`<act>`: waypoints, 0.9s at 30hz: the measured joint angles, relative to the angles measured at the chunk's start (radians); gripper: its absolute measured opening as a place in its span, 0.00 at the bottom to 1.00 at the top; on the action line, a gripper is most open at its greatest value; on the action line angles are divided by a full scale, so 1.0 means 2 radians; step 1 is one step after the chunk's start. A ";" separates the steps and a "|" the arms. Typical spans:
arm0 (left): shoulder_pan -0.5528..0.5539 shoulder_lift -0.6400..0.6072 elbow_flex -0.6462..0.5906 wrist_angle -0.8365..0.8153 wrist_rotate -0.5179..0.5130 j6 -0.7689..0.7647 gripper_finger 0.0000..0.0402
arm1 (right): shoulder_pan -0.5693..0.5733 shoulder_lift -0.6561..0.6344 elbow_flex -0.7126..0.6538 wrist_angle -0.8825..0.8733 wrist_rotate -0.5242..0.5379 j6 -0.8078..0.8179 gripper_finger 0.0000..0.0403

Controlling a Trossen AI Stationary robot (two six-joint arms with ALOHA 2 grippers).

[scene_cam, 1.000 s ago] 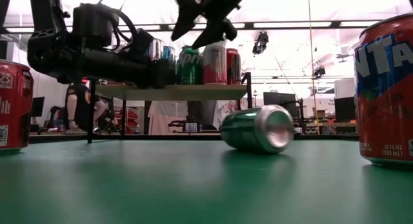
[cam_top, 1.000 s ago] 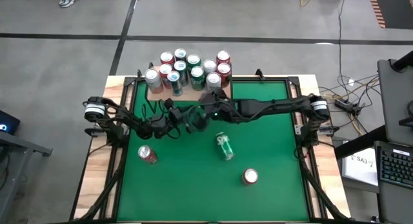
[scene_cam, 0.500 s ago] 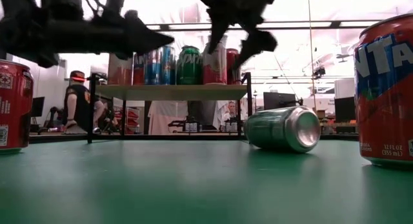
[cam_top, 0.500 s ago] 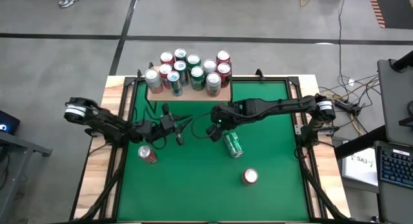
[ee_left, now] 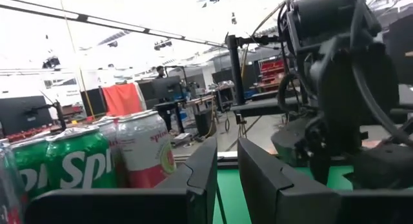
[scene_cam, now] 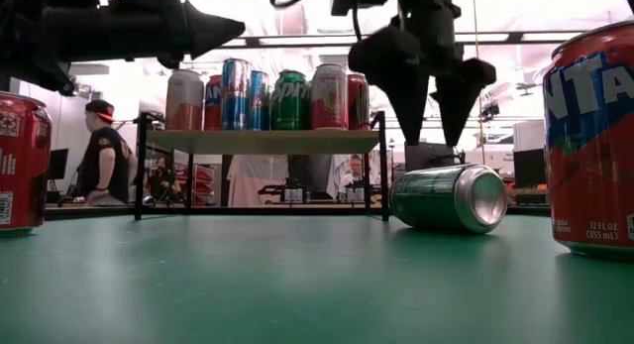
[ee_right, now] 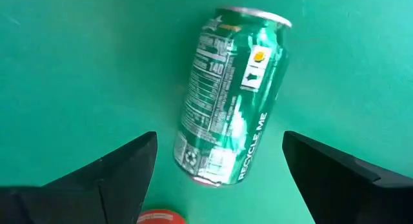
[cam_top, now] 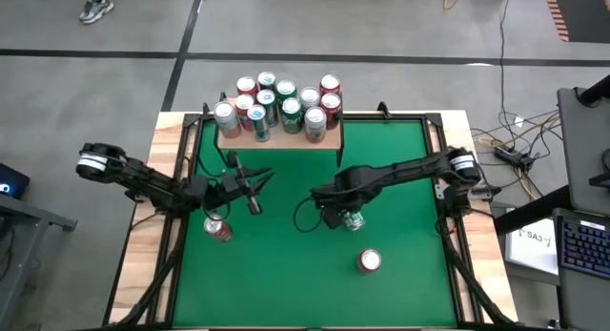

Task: Place canned beverage on shelf
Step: Put the green can on the shelf

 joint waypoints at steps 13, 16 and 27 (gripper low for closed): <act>-0.001 -0.009 -0.001 -0.005 0.000 0.008 0.12 | 0.000 0.096 -0.005 0.000 0.007 -0.045 0.81; -0.004 -0.023 -0.001 -0.005 0.000 0.018 0.12 | -0.001 0.112 -0.005 -0.003 0.012 -0.057 0.78; -0.009 -0.108 -0.001 -0.047 0.001 0.060 0.12 | -0.002 0.037 -0.006 0.054 0.081 -0.100 0.69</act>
